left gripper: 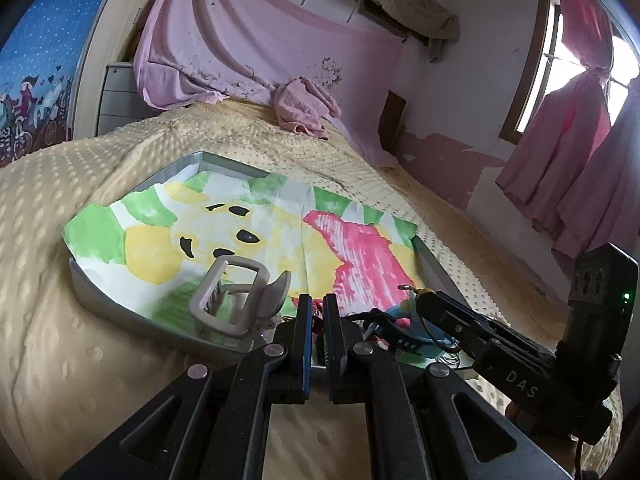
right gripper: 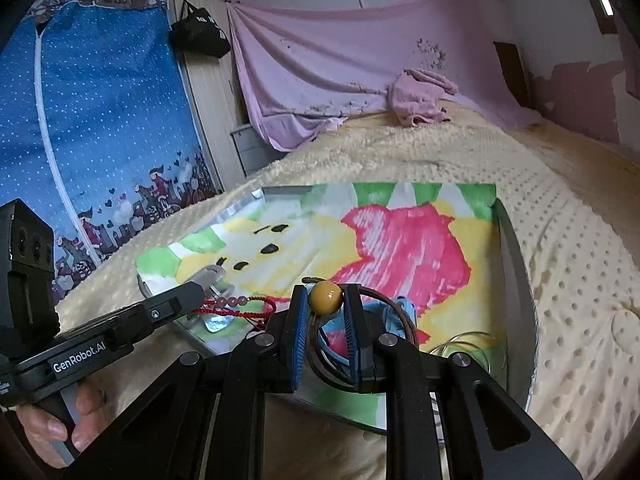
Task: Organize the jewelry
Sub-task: 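Carry the red bracelet with the left tool into the tray while the right tool drops the hair tie there, then move both open tools back over the silver ring and black beaded piece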
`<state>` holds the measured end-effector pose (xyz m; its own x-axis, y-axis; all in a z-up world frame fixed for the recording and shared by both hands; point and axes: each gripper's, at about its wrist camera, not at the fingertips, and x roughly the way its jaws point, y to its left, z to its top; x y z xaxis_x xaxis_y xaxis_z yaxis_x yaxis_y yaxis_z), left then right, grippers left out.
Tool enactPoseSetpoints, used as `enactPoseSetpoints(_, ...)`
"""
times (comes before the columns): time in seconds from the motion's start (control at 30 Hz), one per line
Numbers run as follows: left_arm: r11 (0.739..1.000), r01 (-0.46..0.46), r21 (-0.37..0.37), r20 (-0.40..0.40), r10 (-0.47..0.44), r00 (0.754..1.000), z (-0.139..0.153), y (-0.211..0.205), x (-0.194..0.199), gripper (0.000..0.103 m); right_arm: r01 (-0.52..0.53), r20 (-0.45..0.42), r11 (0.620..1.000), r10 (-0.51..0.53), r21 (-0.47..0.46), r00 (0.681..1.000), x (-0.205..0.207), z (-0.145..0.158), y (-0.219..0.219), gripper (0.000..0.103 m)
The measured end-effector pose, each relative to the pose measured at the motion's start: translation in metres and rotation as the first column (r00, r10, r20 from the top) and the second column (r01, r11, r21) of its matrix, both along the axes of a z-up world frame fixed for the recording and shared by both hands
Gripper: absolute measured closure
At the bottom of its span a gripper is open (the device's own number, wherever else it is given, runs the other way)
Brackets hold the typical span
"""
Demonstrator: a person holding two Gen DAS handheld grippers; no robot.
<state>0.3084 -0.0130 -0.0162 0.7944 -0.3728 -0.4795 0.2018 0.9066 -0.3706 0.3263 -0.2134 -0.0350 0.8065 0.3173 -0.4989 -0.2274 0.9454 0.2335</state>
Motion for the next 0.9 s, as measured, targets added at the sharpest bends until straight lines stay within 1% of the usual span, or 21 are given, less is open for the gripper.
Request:
enactPoseSetpoints(0.2, 1.0, -0.02, 0.011, 0.0, 0.02, 1.0, 0.002, 0.002, -0.003, 0.097, 0.002, 0.004, 1.0, -0.002, 0.015, 1.0, -0.003, 0.0, -0.003, 0.087)
enactPoseSetpoints(0.23, 1.0, -0.022, 0.016, 0.0, 0.022, 1.0, 0.003, 0.003, -0.004, 0.097, 0.002, 0.008, 1.0, -0.002, 0.02, 1.0, -0.004, 0.001, -0.004, 0.085)
enactPoseSetpoints(0.33, 0.999, -0.033, 0.034, 0.011, 0.032, 0.999, 0.007, 0.003, -0.01, 0.097, 0.011, 0.032, 0.999, -0.012, 0.034, 0.999, -0.01, 0.004, -0.007, 0.073)
enactPoseSetpoints(0.43, 0.998, -0.04, 0.048, 0.027, 0.039, 0.999, 0.013, 0.005, -0.02, 0.096, 0.024, 0.062, 0.999, -0.027, 0.036, 0.998, -0.021, 0.01, -0.009, 0.072)
enactPoseSetpoints(0.5, 0.998, -0.049, 0.05, 0.037, 0.047, 0.998, 0.019, 0.008, -0.028, 0.091, 0.033, 0.082, 0.999, -0.036, 0.029, 0.996, -0.028, 0.015, -0.01, 0.07)
enactPoseSetpoints(0.57, 0.997, -0.06, 0.046, 0.055, 0.058, 0.997, 0.024, 0.012, -0.037, 0.078, 0.043, 0.123, 0.999, -0.046, 0.021, 0.991, -0.04, 0.022, -0.01, 0.061)
enactPoseSetpoints(0.6, 0.997, -0.067, 0.042, 0.066, 0.064, 0.996, 0.027, 0.014, -0.042, 0.073, 0.047, 0.141, 0.999, -0.049, 0.016, 0.989, -0.046, 0.026, -0.01, 0.059)
enactPoseSetpoints(0.67, 0.995, -0.092, 0.035, 0.093, 0.088, 0.992, 0.034, 0.02, -0.053, 0.049, 0.055, 0.178, 0.998, -0.055, 0.003, 0.983, -0.059, 0.035, -0.009, 0.056)
enactPoseSetpoints(0.7, 0.994, -0.106, 0.034, 0.109, 0.101, 0.989, 0.037, 0.022, -0.059, 0.046, 0.059, 0.192, 0.998, -0.057, -0.001, 0.98, -0.065, 0.038, -0.008, 0.055)
enactPoseSetpoints(0.73, 0.993, -0.117, 0.036, 0.127, 0.111, 0.986, 0.041, 0.025, -0.067, 0.044, 0.061, 0.203, 0.998, -0.059, -0.003, 0.977, -0.07, 0.041, -0.008, 0.051)
enactPoseSetpoints(0.8, 0.991, -0.122, 0.045, 0.142, 0.115, 0.983, 0.046, 0.028, -0.076, 0.04, 0.067, 0.232, 0.998, -0.064, -0.004, 0.971, -0.084, 0.048, -0.007, 0.047)
enactPoseSetpoints(0.87, 0.987, -0.146, 0.061, 0.168, 0.134, 0.977, 0.05, 0.032, -0.09, 0.022, 0.074, 0.253, 0.997, -0.07, -0.005, 0.965, -0.097, 0.053, -0.006, 0.038)
enactPoseSetpoints(0.9, 0.985, -0.157, 0.068, 0.179, 0.143, 0.973, 0.053, 0.034, -0.096, 0.018, 0.077, 0.262, 0.997, -0.073, -0.004, 0.962, -0.103, 0.055, -0.005, 0.035)
